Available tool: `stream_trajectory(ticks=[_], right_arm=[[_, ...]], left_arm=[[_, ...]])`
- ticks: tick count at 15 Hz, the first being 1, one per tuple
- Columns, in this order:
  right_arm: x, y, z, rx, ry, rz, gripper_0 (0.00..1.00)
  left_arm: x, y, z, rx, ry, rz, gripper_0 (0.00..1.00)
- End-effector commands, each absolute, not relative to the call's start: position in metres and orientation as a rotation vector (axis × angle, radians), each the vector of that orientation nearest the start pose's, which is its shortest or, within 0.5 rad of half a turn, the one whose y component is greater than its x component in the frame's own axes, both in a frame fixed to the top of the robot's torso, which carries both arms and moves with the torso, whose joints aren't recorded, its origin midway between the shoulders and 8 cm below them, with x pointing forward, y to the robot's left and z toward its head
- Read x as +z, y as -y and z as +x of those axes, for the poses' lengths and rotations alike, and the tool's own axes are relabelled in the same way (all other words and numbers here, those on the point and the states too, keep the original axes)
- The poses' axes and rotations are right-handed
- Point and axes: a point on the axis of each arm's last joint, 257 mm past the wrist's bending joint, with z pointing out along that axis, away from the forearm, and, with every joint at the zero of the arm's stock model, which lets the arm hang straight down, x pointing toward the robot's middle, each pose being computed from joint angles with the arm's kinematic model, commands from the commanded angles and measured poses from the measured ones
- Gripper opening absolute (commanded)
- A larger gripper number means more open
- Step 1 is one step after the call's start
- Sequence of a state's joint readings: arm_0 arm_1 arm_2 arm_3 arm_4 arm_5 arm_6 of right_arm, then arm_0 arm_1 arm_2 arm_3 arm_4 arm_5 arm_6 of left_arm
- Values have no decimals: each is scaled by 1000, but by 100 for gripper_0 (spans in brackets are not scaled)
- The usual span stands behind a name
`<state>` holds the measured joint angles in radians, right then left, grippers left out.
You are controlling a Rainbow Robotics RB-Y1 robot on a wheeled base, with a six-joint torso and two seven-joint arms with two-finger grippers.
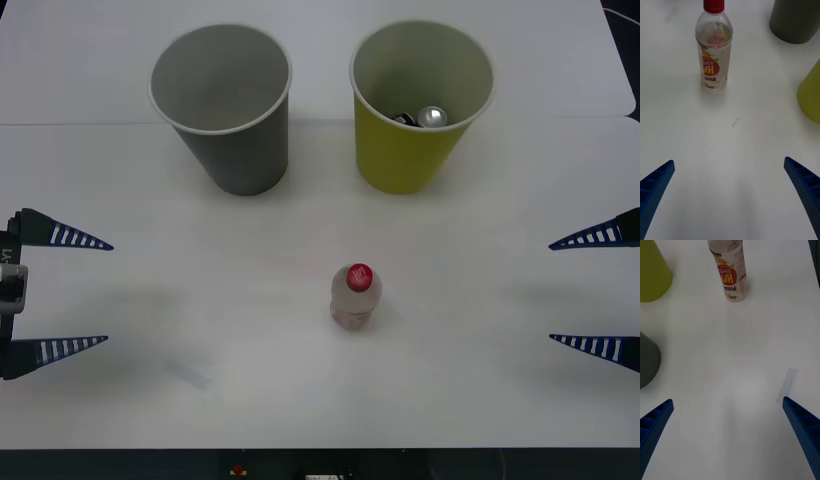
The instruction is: Put the can into the green bin and the plastic bottle into the gray bin
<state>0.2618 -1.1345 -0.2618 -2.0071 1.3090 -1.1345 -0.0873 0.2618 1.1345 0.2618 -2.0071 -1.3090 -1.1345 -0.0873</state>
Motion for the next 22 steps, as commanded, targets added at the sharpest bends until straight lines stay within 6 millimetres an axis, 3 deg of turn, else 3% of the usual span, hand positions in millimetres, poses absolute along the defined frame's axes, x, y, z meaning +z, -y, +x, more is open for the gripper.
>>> stream_trajectory(ticks=[1,7,18,22], right_arm=[[-167,286,341,209,-1596,-1634,100],[-173,285,346,205,-1584,-1587,100],[-211,256,340,373,-1553,-1371,100],[-230,248,351,403,-1504,-1318,100]], left_arm=[[-167,-286,341,-118,-1444,1762,100],[-167,-286,341,-118,-1444,1762,100],[-167,-286,341,-118,-1444,1762,100],[-167,-286,341,-118,-1444,1762,100]])
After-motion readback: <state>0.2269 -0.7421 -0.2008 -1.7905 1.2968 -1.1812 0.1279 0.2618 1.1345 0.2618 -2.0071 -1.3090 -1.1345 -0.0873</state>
